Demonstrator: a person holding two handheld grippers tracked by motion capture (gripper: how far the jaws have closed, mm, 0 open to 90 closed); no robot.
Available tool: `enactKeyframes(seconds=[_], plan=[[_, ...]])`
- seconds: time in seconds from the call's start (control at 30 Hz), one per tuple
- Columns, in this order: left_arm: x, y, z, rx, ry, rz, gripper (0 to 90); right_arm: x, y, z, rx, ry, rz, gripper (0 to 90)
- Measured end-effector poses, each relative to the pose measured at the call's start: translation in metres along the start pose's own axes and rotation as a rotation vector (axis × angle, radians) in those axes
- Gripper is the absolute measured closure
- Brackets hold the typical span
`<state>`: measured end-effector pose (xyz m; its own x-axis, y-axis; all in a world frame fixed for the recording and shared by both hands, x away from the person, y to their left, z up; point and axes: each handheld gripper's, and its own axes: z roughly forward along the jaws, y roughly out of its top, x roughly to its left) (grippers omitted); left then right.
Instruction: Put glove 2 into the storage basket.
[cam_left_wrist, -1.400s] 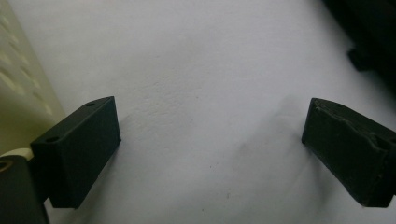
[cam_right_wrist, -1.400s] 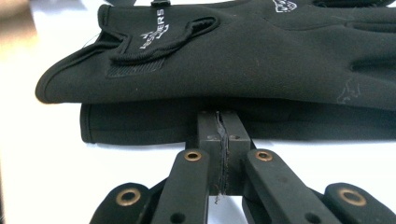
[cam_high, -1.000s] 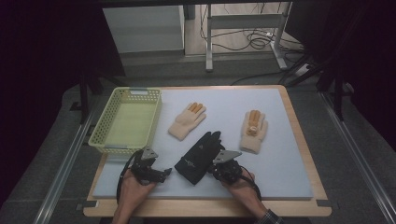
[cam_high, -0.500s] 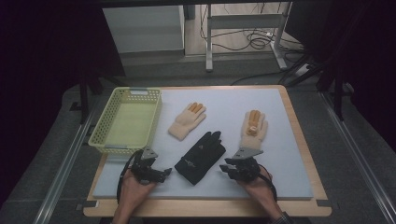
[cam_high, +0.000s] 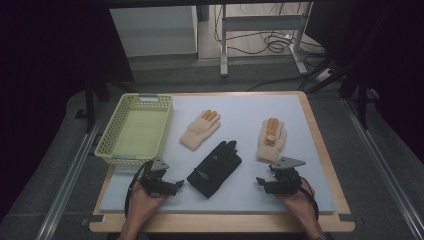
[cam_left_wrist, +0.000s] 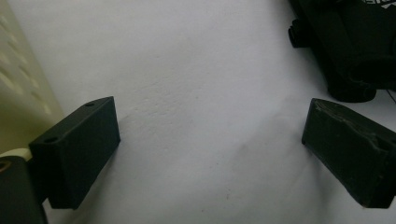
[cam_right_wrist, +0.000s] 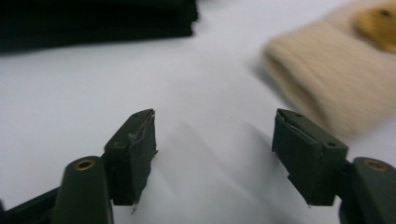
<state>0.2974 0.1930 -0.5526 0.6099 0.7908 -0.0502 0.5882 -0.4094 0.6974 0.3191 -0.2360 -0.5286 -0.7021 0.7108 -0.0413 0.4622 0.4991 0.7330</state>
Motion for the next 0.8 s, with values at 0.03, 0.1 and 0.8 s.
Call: enactKeyframes(seconds=[0.03,0.1,0.8], plan=[[0.0,0.0,0.0,0.0,0.0,0.0,3.9,-0.003,-0.002,-0.001,0.004,-0.004,0.004,26.0],[0.0,0.0,0.0,0.0,0.0,0.0,3.9,-0.006,-0.005,-0.001,-0.001,0.009,0.016,24.1],[-0.015,0.029,-0.003,-0.008,-0.063,-0.001,3.8,-0.004,-0.005,0.001,0.012,-0.018,0.009,18.4]])
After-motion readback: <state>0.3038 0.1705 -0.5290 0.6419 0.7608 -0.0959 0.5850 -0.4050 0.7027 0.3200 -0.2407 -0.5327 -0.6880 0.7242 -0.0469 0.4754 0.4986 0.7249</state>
